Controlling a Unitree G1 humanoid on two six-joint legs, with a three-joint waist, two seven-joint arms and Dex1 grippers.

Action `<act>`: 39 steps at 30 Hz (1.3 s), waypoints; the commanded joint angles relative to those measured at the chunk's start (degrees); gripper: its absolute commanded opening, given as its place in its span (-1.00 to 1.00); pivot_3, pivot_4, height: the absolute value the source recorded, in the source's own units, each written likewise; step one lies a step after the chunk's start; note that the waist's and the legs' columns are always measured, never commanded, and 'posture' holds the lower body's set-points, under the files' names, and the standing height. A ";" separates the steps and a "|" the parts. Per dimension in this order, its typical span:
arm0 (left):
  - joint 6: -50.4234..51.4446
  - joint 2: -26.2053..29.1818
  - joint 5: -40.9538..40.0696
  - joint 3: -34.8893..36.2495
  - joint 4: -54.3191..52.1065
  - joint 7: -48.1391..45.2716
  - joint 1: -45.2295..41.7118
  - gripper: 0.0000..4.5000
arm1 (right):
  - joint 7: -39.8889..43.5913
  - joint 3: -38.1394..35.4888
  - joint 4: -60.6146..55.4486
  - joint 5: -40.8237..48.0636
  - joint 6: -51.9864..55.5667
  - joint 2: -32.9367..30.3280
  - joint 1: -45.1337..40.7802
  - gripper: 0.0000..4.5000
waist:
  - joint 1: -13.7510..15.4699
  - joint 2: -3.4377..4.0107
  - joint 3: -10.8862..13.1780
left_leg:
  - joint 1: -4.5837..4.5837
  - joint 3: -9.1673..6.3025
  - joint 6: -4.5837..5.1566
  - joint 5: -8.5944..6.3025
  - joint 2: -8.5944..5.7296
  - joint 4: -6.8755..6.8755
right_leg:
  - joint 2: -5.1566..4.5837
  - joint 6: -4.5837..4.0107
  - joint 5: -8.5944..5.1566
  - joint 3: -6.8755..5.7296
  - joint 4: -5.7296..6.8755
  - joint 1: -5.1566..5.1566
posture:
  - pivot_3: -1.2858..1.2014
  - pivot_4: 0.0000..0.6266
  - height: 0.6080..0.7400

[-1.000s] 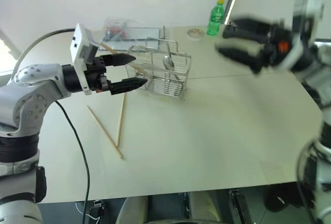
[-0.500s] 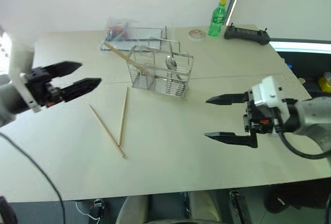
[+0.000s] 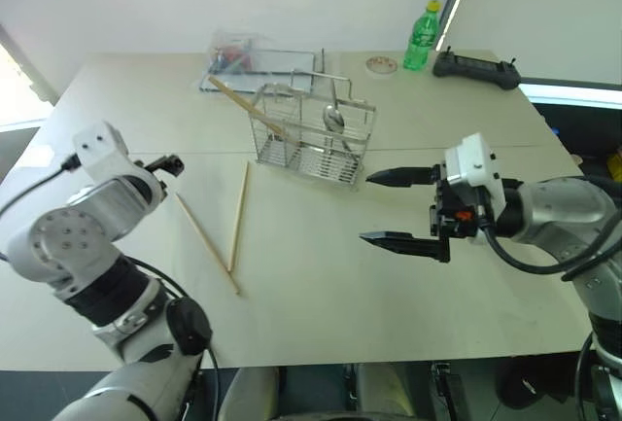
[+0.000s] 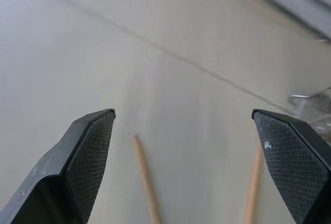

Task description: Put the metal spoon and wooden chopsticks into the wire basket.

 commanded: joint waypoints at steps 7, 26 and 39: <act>0.51 -1.28 4.52 -0.99 5.47 9.36 -3.09 1.00 | -4.19 -1.24 -2.77 0.81 0.60 1.26 -0.31 0.98 | 0.99 -0.06 0.02 | -0.04 -0.01 -0.05 -0.02 -0.06 0.04 | -0.01 0.00 -0.01 -0.02 -0.05 0.06 | 0.03 -0.52 0.73; -2.30 5.42 17.33 -12.44 34.09 -4.62 -8.77 1.00 | -13.30 -4.32 -8.76 2.46 0.64 2.98 5.94 0.98 | 0.85 0.13 -0.09 | 0.06 -0.02 -0.13 0.04 -0.05 0.06 | 0.01 0.02 -0.01 -0.04 0.02 0.10 | 0.03 -0.52 0.73; -5.96 3.87 22.76 -9.59 39.69 -7.54 -12.85 -0.99 | -12.01 -5.51 -9.76 3.35 0.83 0.50 8.78 1.00 | 0.89 0.23 -0.15 | 0.09 -0.04 -0.19 0.09 -0.05 0.09 | -0.01 0.19 -0.08 -0.08 0.02 0.17 | 0.03 -0.52 0.73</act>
